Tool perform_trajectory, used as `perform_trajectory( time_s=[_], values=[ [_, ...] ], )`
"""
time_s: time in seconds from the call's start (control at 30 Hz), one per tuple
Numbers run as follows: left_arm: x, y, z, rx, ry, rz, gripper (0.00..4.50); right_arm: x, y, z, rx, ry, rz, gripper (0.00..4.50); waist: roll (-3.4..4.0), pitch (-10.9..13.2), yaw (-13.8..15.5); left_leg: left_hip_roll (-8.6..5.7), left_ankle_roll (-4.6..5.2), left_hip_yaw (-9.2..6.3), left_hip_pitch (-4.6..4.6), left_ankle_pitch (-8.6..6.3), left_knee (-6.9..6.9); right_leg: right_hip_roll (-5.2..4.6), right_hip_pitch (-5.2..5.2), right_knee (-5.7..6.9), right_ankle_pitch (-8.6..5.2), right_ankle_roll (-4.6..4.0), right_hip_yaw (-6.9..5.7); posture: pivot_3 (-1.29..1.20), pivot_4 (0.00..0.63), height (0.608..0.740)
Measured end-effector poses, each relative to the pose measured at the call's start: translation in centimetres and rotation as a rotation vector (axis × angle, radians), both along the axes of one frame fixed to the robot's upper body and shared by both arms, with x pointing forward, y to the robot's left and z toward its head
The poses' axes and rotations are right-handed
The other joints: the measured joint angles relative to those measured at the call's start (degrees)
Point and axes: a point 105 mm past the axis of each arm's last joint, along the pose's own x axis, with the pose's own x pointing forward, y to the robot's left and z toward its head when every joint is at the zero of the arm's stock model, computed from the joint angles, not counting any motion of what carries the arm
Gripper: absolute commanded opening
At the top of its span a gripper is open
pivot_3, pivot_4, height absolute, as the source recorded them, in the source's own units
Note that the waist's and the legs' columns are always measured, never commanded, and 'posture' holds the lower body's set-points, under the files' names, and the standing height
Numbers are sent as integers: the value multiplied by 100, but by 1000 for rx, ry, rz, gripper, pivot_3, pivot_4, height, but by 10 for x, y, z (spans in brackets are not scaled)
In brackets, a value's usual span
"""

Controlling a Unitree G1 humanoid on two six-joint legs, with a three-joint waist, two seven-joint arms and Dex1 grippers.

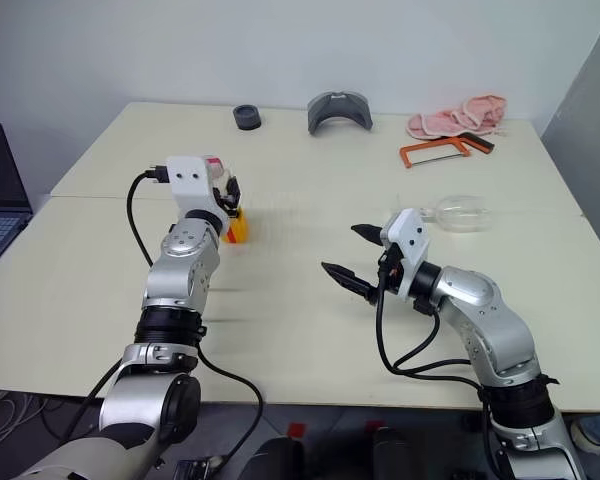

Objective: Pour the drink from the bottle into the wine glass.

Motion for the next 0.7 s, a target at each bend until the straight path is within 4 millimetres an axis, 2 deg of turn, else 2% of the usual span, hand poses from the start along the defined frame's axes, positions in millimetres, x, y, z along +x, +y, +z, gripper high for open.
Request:
perform_trajectory(
  time_s=[0.23,0.37,0.6,0.7],
  values=[
    [-2,-1,-2,-6,-5,-18,1843,0,0,2,1,-5,-1,4500,0,0,0,1,0,0,0,0,0,0,-1,1,0,0,1,0,150,740],
    [-7,-11,-4,-29,-21,-107,1841,1,0,3,0,-20,-3,4500,0,0,3,2,-1,-1,-1,0,2,-4,-1,2,0,0,0,0,150,740],
    [-23,-52,-11,-41,-37,-451,1820,-2,-9,9,-3,-67,-30,4500,0,0,3,1,-1,2,-2,1,4,-5,0,2,0,-1,1,0,150,740],
    [-36,-78,-14,5,-15,-701,1817,-11,-21,14,-20,-58,-19,4500,1,0,2,0,-1,7,-7,1,4,-5,0,2,0,-1,-1,0,150,740]
  ],
)
